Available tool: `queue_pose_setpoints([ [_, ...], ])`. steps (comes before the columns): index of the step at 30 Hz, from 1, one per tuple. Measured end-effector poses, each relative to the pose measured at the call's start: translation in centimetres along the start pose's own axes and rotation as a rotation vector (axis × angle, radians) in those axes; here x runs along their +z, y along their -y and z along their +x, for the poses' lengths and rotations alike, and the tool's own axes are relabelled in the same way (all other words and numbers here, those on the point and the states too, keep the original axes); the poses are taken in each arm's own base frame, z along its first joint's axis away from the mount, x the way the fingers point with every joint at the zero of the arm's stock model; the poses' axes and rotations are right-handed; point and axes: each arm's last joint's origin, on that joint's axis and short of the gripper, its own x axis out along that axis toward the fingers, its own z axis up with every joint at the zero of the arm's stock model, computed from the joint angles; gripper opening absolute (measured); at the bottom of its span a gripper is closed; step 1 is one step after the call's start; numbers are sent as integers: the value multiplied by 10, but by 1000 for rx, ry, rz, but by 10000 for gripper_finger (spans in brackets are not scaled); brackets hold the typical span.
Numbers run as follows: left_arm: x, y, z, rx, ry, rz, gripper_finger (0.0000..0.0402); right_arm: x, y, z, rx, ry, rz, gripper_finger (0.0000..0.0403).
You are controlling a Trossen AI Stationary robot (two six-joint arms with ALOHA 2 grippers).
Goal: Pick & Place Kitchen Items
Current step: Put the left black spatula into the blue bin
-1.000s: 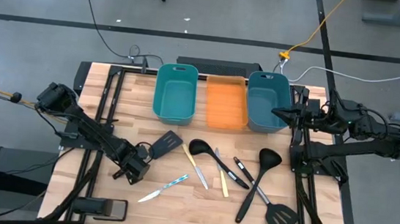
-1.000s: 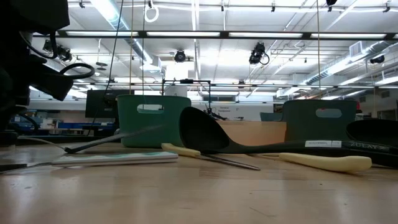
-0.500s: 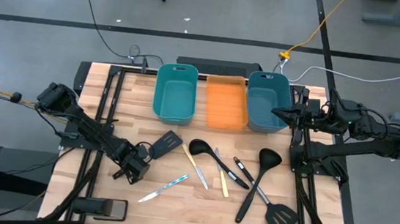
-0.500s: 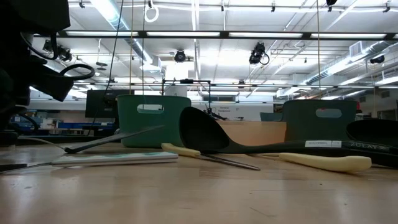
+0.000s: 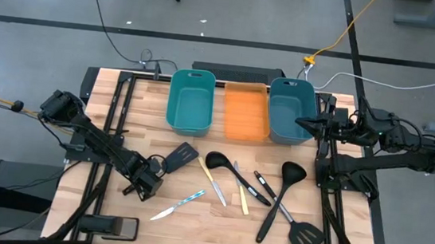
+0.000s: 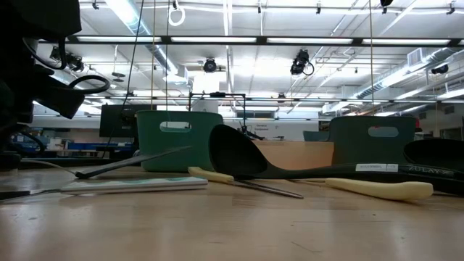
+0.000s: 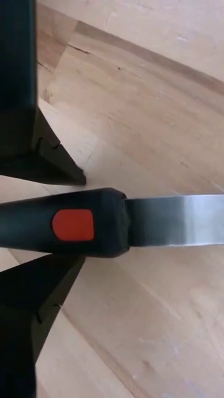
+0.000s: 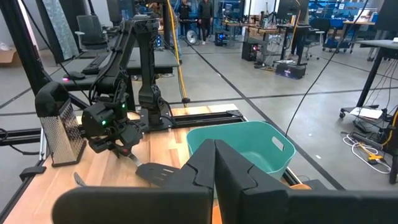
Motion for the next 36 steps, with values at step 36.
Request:
queue_pose_setpoints([
  [36, 0, 0, 0, -6, -12, -7, 122, 0, 0, 0, 3, 0, 0, 7],
])
